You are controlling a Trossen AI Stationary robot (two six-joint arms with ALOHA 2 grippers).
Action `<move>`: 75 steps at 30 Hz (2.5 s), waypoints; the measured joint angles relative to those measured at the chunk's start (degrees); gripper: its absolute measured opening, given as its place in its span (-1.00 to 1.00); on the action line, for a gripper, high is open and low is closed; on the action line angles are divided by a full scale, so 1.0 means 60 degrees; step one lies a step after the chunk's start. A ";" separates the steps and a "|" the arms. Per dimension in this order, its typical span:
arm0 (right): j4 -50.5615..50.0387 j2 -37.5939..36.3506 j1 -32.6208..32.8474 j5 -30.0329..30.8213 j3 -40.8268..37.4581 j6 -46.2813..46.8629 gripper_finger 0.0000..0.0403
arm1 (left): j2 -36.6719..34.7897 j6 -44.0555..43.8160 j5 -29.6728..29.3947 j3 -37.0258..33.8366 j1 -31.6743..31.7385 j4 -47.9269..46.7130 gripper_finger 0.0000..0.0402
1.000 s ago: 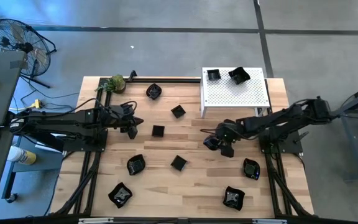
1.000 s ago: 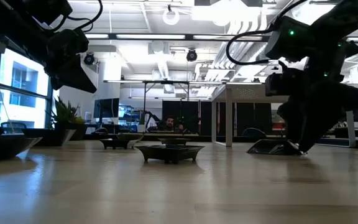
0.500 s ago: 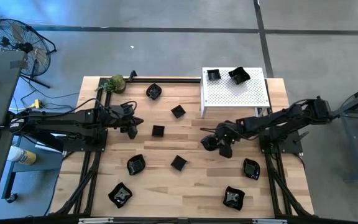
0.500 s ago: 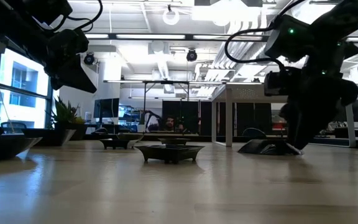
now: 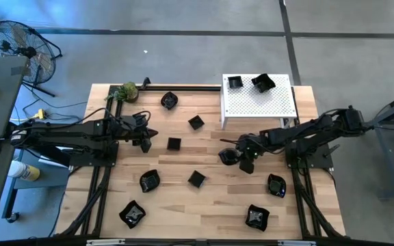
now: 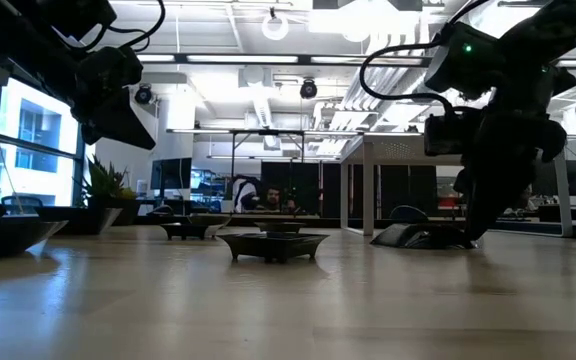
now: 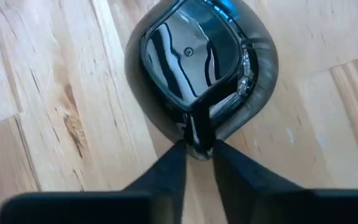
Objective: Pick & Place Mini shaped plates
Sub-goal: Put the leaf-shaped plate on the shelf
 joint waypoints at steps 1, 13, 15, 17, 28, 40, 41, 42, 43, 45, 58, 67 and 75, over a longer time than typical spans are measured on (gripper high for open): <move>0.0057 0.0000 0.0000 0.0004 0.0000 0.0037 -0.78 | 0.0000 0.0000 0.0000 0.0000 0.0002 0.0000 -1.00; 0.0690 -0.0011 0.0000 -0.0180 0.0004 0.0460 -0.98 | -0.0004 0.0000 0.0000 0.0000 0.0003 0.0029 -1.00; 0.0769 -0.0030 0.0000 -0.0372 0.0004 0.0678 -0.99 | -0.0001 -0.0033 0.0024 0.0000 0.0004 0.0066 -1.00; 0.0813 -0.0093 0.0057 -0.0469 0.0004 0.0976 -0.99 | -0.0004 -0.0077 0.0134 0.0000 0.0004 0.0166 -1.00; -0.0430 -0.0080 0.0937 0.0689 0.1657 0.1891 -0.04 | 0.0004 -0.0149 0.0204 0.0000 0.0000 0.0529 -1.00; -0.0377 0.1700 0.0958 0.1918 0.2098 0.1872 0.96 | 0.0062 -0.0157 0.0492 0.0000 0.0000 0.0460 -1.00; -0.0386 0.1798 0.0957 0.2139 0.2098 0.1873 0.95 | 0.0062 -0.0169 0.0524 0.0000 0.0000 0.0452 -1.00; -0.0436 0.1882 0.0958 0.2396 0.2094 0.1876 0.94 | 0.0062 -0.0185 0.0538 0.0000 0.0000 0.0459 -1.00; -0.0478 0.1955 0.0958 0.2604 0.2083 0.1879 0.94 | 0.0062 -0.0224 0.0543 0.0000 0.0000 0.0457 -1.00; -0.0428 0.2050 0.0933 0.2824 0.2073 0.1945 0.95 | 0.0062 -0.0252 0.0543 0.0000 0.0000 0.0459 -1.00; 0.0040 0.2209 0.0720 0.3012 0.2073 0.1915 0.98 | 0.0062 -0.0295 0.0543 0.0000 0.0000 0.0459 -1.00; 0.0817 0.2771 0.0488 0.2701 0.2087 0.1708 0.98 | 0.0062 -0.0291 0.0541 0.0000 0.0003 0.0466 -1.00; 0.0967 0.2745 0.0475 0.2497 0.2066 0.2041 0.80 | 0.0062 -0.0295 0.0525 0.0000 0.0000 0.0466 -1.00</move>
